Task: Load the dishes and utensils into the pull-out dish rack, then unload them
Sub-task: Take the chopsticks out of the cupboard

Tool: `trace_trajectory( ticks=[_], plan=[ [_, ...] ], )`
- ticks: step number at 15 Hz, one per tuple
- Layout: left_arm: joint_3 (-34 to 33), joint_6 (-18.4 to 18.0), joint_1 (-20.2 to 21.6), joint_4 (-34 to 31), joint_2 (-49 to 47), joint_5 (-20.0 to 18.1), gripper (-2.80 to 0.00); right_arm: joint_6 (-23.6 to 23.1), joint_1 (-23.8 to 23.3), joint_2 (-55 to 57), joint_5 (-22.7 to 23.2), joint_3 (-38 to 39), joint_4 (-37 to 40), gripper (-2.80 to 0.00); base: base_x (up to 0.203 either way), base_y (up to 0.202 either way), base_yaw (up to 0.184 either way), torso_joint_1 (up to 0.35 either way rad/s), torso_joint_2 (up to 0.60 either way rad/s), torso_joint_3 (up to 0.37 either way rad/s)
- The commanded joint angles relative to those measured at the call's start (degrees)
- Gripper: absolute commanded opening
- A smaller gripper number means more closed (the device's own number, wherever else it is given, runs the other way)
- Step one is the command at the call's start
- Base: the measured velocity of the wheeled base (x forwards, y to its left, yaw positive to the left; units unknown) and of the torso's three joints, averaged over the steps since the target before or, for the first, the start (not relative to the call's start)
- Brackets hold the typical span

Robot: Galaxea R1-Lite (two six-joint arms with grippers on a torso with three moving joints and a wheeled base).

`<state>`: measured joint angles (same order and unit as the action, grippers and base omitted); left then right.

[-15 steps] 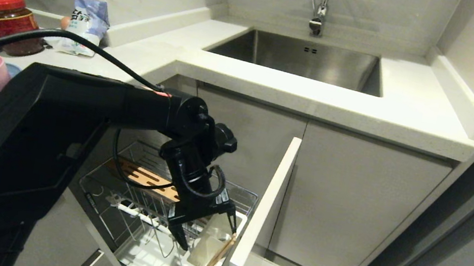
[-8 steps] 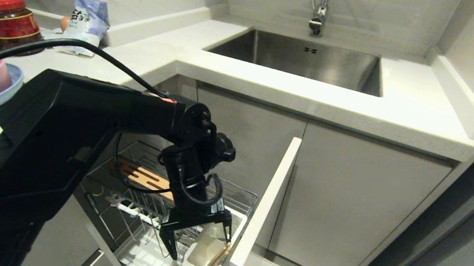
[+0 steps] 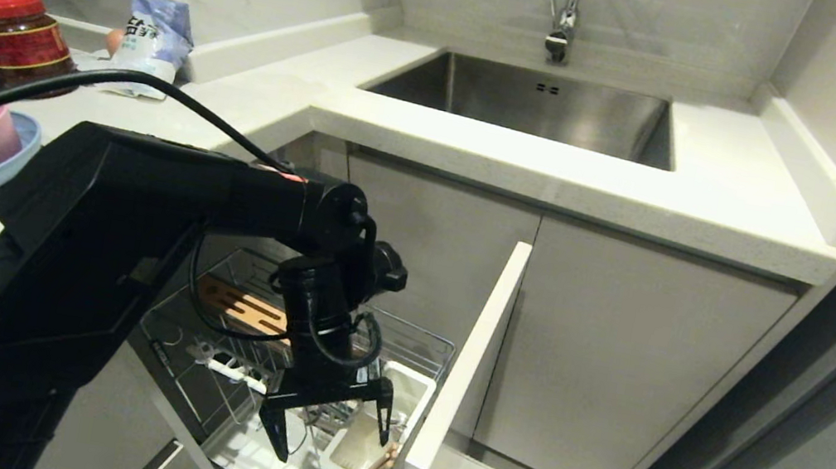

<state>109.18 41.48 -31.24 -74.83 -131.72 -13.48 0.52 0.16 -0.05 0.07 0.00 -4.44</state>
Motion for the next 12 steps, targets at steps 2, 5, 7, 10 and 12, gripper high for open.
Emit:
trace_trajectory(
  ticks=[2, 5, 7, 10, 12],
  plan=[
    [0.0, 0.2, -0.1, -0.3, 0.2, -0.4, 0.00, 0.0, 0.0, 0.0, 0.0, 1.5, 0.0, -2.80, 0.000, 0.000, 0.000, 0.000, 0.00, 0.000],
    [-0.3, 0.2, -0.7, -0.4, -0.4, -0.8, 0.00, 0.0, 0.0, 0.0, 0.0, 1.5, 0.0, -2.80, 0.000, 0.000, 0.000, 0.000, 0.00, 0.000],
    [-0.8, 0.2, -1.2, -0.3, -1.0, -0.7, 0.00, 0.1, 0.0, 0.0, 0.0, 1.5, 0.0, -2.80, 0.000, 0.000, 0.000, 0.000, 0.00, 0.000],
    [-1.6, -0.3, -2.0, -0.4, -1.6, -0.7, 0.00, 0.0, 0.0, 0.0, 0.0, 1.5, 0.0, -2.80, 0.000, 0.000, 0.000, 0.000, 0.00, 0.000],
    [-2.6, -1.7, -1.9, -0.5, -1.7, -0.7, 0.00, 0.0, 0.0, 0.0, 0.0, 1.5, 0.0, -2.80, 0.000, 0.000, 0.000, 0.000, 0.00, 0.000]
  ],
)
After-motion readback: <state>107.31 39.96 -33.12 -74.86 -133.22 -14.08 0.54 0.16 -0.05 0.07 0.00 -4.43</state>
